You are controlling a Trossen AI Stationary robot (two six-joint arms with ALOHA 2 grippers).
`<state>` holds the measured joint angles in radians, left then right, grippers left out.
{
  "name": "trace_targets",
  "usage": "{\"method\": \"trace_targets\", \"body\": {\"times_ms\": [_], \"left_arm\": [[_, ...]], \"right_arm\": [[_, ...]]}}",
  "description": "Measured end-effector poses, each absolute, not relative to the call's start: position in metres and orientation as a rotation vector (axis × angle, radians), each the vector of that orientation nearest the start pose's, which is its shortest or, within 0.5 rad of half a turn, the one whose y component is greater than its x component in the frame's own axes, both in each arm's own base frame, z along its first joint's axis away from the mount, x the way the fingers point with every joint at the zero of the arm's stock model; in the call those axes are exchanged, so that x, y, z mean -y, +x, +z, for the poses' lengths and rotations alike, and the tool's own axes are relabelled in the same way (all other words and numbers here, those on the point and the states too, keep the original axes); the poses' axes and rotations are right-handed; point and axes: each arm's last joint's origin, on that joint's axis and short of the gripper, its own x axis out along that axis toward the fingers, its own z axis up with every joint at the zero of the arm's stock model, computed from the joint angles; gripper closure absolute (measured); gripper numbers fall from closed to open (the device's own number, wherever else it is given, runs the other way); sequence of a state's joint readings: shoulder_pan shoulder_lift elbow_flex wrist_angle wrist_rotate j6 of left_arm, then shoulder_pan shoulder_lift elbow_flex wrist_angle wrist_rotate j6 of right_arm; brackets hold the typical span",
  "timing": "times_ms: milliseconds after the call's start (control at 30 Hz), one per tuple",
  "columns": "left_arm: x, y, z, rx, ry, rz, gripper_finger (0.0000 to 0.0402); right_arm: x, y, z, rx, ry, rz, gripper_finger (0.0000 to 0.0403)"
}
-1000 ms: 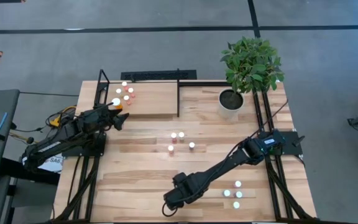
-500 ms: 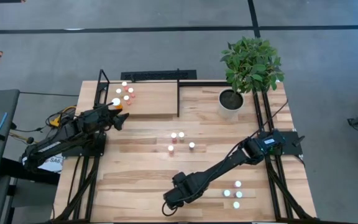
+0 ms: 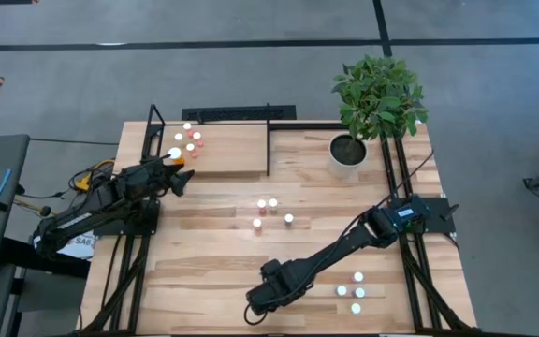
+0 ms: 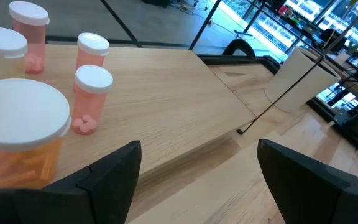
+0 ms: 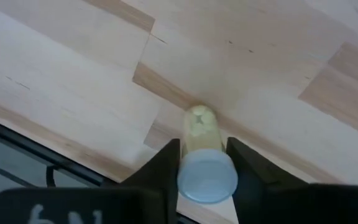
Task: Pick and place medicine bottles onto shelf by color
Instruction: Move the yellow pill bottle to the center
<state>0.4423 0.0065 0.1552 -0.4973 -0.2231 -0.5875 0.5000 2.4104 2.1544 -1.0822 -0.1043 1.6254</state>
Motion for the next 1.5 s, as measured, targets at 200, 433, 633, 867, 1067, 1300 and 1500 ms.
{"method": "trace_targets", "body": {"times_ms": [200,433,633,867,1067,1300,1500], "left_arm": [[-0.04,0.069,0.168,-0.15,-0.598,0.744,0.0093],[-0.04,0.069,0.168,-0.15,-0.598,0.744,0.0093],[-0.04,0.069,0.168,-0.15,-0.598,0.744,0.0093],[-0.04,0.069,0.168,-0.15,-0.598,0.744,0.0093],[-0.04,0.069,0.168,-0.15,-0.598,0.744,0.0093],[-0.04,0.069,0.168,-0.149,-0.598,0.744,0.0093],[-0.04,0.069,0.168,-0.15,-0.598,0.745,0.0093]], "right_arm": [[-0.226,0.433,0.182,-1.365,1.072,-0.688,0.0269],[-0.192,0.445,0.181,-1.366,1.071,-0.746,0.0254],[-0.14,0.458,0.18,-1.369,1.081,-0.834,0.0272],[-0.073,0.472,0.18,-1.355,1.18,-0.89,0.0265],[-0.04,0.474,0.18,-1.34,1.245,-0.957,0.0262],[-0.038,0.47,0.18,-1.35,1.268,-1.031,0.0269],[-0.028,0.467,0.182,-1.349,1.247,-1.075,0.0263]]}}
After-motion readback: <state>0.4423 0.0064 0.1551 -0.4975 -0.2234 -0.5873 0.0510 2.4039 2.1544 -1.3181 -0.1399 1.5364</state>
